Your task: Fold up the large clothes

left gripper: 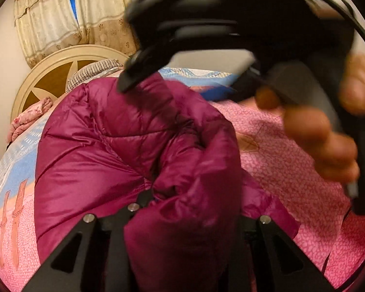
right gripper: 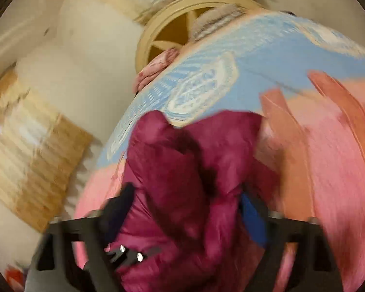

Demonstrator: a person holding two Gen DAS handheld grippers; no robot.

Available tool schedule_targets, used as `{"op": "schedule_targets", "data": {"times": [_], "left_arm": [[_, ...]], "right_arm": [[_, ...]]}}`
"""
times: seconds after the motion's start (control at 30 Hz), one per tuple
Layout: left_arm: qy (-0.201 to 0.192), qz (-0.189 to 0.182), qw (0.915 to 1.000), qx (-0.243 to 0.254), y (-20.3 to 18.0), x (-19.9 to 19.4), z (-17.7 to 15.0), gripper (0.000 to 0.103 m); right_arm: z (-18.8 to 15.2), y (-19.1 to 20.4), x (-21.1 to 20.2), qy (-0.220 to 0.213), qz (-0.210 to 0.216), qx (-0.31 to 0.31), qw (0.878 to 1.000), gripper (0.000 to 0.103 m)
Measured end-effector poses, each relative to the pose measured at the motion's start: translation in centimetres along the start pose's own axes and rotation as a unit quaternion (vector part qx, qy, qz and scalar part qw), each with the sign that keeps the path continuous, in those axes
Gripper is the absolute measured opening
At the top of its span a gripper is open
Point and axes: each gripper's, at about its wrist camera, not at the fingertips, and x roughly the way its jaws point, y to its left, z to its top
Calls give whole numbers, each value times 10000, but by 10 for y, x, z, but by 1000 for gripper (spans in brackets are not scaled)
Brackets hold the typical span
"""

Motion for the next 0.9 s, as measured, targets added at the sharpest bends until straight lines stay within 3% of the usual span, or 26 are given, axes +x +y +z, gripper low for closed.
{"op": "schedule_targets", "data": {"times": [0.03,0.1,0.2,0.33,0.4,0.5,0.63,0.8,0.9], "left_arm": [[-16,-4,10000,-16,1,-2,-1,27],[9,-54,10000,-77,6,-7,-1,30],[91,-520,9984,-183,10,-24,-2,45],[-62,-1333,9895,-554,34,-80,-15,66],[-284,-1341,9868,-861,59,-109,-21,78],[-497,-1184,9812,-1440,99,-125,-17,81],[-404,-357,9797,-1931,134,-101,10,81],[44,-627,9754,-2113,122,-26,31,81],[403,-499,9747,-2139,114,8,27,81]], "right_arm": [[-1,6,4,90,-205,-211,9995,32],[5,17,15,258,-608,-628,9958,19],[3,22,24,352,-1095,-1209,9860,16],[-5,-4,30,501,-1214,-1253,9834,16],[-8,-16,32,536,-1106,-1160,9856,16],[-15,-26,39,611,-960,-1043,9880,16],[-24,-27,52,586,-988,-1152,9867,16],[-32,-30,50,490,-964,-1116,9879,17],[-34,-32,50,468,-984,-1087,9881,17]]}}
